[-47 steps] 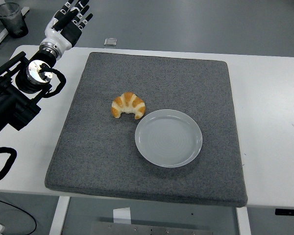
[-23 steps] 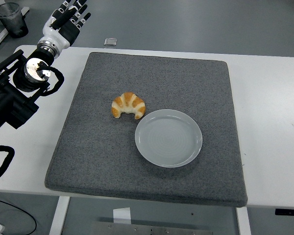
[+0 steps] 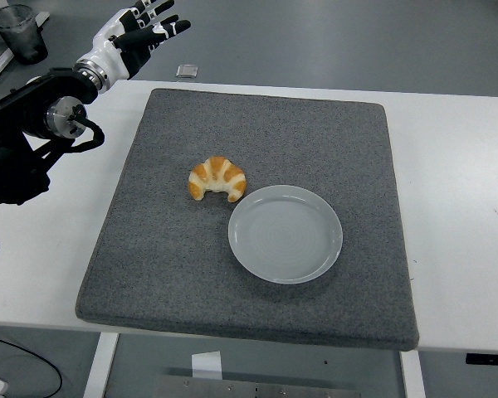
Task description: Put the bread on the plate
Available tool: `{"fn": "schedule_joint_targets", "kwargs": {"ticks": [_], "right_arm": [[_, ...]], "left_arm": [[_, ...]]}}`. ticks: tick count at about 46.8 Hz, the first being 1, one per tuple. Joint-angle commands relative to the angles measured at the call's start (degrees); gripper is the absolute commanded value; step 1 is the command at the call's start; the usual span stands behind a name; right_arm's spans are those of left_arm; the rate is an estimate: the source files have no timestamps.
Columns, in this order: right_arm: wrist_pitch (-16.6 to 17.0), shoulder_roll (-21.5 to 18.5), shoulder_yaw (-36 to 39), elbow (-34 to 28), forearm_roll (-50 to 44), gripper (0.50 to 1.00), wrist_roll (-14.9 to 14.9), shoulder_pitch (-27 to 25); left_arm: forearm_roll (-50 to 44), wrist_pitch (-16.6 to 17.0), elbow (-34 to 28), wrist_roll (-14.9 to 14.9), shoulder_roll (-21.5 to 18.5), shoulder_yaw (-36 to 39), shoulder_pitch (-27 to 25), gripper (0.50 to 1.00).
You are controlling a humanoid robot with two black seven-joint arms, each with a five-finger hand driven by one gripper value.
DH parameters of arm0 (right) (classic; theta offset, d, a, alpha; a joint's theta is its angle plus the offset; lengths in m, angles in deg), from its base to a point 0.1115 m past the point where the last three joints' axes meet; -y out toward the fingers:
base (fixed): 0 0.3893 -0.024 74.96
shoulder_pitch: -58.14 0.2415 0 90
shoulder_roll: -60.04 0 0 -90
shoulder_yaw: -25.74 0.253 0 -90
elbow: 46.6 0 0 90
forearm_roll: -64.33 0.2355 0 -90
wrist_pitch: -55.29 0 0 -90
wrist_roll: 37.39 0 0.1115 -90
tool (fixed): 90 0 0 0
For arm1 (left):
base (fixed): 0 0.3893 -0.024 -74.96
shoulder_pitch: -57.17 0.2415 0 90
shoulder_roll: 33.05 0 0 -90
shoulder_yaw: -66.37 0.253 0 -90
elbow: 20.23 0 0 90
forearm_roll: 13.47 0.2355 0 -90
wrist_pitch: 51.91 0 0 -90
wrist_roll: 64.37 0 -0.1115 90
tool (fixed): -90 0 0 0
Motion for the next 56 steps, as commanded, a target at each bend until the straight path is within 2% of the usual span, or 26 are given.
{"fn": "schedule_joint_targets", "kwargs": {"ticks": [1, 4, 8, 16, 22, 29, 36, 41, 44, 52, 56], "right_arm": [[-0.01, 0.0, 0.03, 0.0, 0.0, 0.932, 0.0, 0.06], [-0.01, 0.0, 0.03, 0.0, 0.0, 0.932, 0.0, -0.03], [-0.01, 0.0, 0.03, 0.0, 0.0, 0.932, 0.0, -0.03], [-0.01, 0.0, 0.03, 0.0, 0.0, 0.932, 0.0, 0.06], [-0.01, 0.0, 0.03, 0.0, 0.0, 0.932, 0.0, -0.03], [-0.01, 0.0, 0.03, 0.0, 0.0, 0.932, 0.0, -0.03], [-0.01, 0.0, 0.03, 0.0, 0.0, 0.932, 0.0, -0.03], [-0.01, 0.0, 0.03, 0.0, 0.0, 0.932, 0.0, -0.03], [-0.01, 0.0, 0.03, 0.0, 0.0, 0.932, 0.0, 0.06], [0.0, 0.0, 0.03, 0.0, 0.0, 0.932, 0.0, 0.06], [0.08, 0.0, 0.03, 0.0, 0.0, 0.932, 0.0, -0.03]], "left_arm": [[12.35, -0.14, -1.56, 0.06, -0.52, 0.64, -0.02, 1.0], [21.06, -0.14, -3.67, 0.5, -1.66, 2.04, -0.29, 1.0], [26.97, -0.06, -5.87, 0.59, -3.16, 4.33, -2.13, 1.0], [27.77, -0.32, -8.78, 0.06, -6.24, 10.39, -6.79, 1.0], [27.06, -0.58, -8.95, 0.06, -7.2, 11.19, -8.28, 1.0], [27.24, -4.8, -8.69, 0.5, -8.61, 11.19, -9.07, 1.0], [27.33, -7.61, -9.13, 0.42, -8.79, 11.63, -9.43, 1.0], [28.12, -11.21, -11.23, 0.24, -9.57, 11.8, -9.52, 1.0], [28.64, -12.18, -13.16, 0.24, -10.45, 11.8, -10.13, 1.0], [31.28, -12.36, -18.53, 0.06, -12.48, 12.15, -11.01, 1.0], [32.95, -12.27, -21.08, 0.06, -13.79, 15.83, -12.15, 1.0]]}}
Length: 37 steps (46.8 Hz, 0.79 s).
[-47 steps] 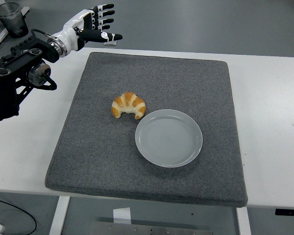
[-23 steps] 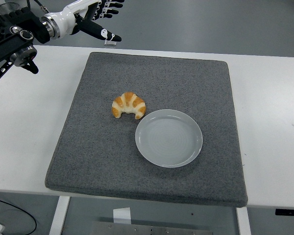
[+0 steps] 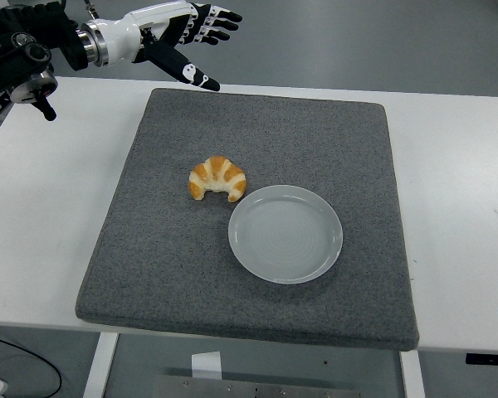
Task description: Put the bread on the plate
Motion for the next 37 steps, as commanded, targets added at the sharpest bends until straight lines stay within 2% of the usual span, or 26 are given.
{"fn": "schedule_joint_targets", "kwargs": {"ticks": [1, 10, 26, 37], "right_arm": [[-0.01, 0.0, 0.0, 0.0, 0.0, 0.932, 0.0, -0.03], [-0.01, 0.0, 0.0, 0.0, 0.0, 0.932, 0.0, -0.03], [-0.01, 0.0, 0.0, 0.0, 0.0, 0.932, 0.0, -0.03], [-0.01, 0.0, 0.0, 0.0, 0.0, 0.932, 0.0, -0.03]], "left_arm": [[1.28, 0.11, -2.06, -0.01, -1.08, 3.86, -1.68, 1.0], [2.51, 0.64, -4.35, 0.34, -1.78, 12.48, -4.67, 0.999], [15.87, 0.9, -5.23, 0.25, -0.73, 13.02, -3.97, 1.0], [19.47, 0.9, -5.58, 0.43, -0.38, 15.39, -4.06, 1.0]]}}
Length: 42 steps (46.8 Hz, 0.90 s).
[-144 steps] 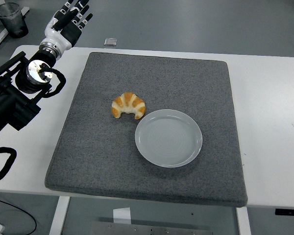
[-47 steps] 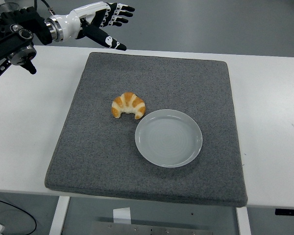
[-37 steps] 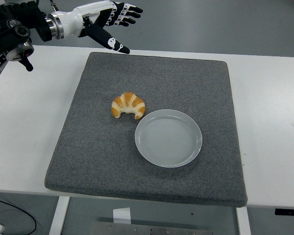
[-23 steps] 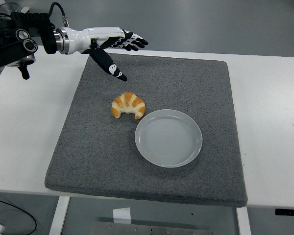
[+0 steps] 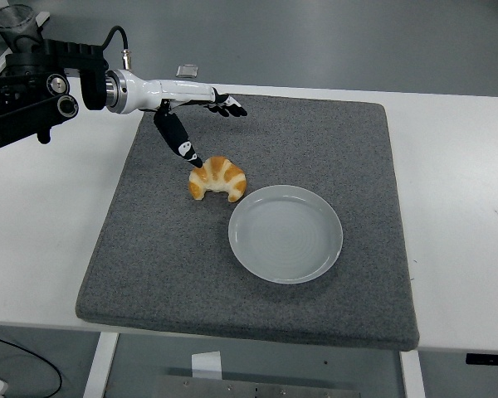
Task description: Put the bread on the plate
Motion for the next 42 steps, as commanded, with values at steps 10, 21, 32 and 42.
{"fn": "schedule_joint_targets", "kwargs": {"ticks": [10, 21, 32, 42], "right_arm": [[-0.01, 0.0, 0.0, 0.0, 0.0, 0.932, 0.0, 0.08], [-0.01, 0.0, 0.0, 0.0, 0.0, 0.932, 0.0, 0.08], [-0.01, 0.0, 0.0, 0.0, 0.0, 0.932, 0.0, -0.01], [0.08, 0.0, 0.0, 0.0, 0.0, 0.932, 0.0, -0.01]], "left_arm": [[4.5, 1.48, 0.08, 0.11, 2.46, 1.28, 0.39, 0.999], [7.13, 3.5, 0.34, 0.11, 4.57, 2.6, 1.01, 1.0], [7.75, 4.64, 1.05, 0.11, 4.93, 4.18, 1.18, 0.999], [9.95, 5.87, 2.01, 0.11, 5.89, 4.54, 2.24, 0.999]]}}
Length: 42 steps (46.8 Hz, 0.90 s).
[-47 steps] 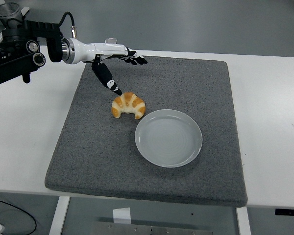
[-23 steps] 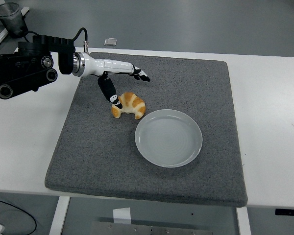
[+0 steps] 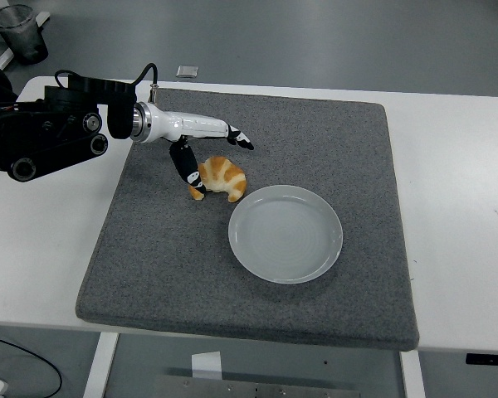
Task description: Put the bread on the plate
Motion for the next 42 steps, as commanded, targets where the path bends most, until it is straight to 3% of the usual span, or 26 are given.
{"fn": "schedule_joint_targets", "kwargs": {"ticks": [1, 33, 42], "right_arm": [[-0.01, 0.0, 0.0, 0.0, 0.0, 0.932, 0.0, -0.01], [-0.01, 0.0, 0.0, 0.0, 0.0, 0.932, 0.0, -0.01], [0.08, 0.0, 0.0, 0.0, 0.0, 0.932, 0.0, -0.01]], "left_arm": [[0.51, 0.4, 0.47, -0.01, 0.74, 0.03, 0.55, 0.999], [3.06, 4.18, 2.49, -0.09, 2.24, -0.06, 2.4, 0.999], [3.59, 4.97, 3.9, -0.09, 5.57, 0.12, 3.54, 0.999]]}}
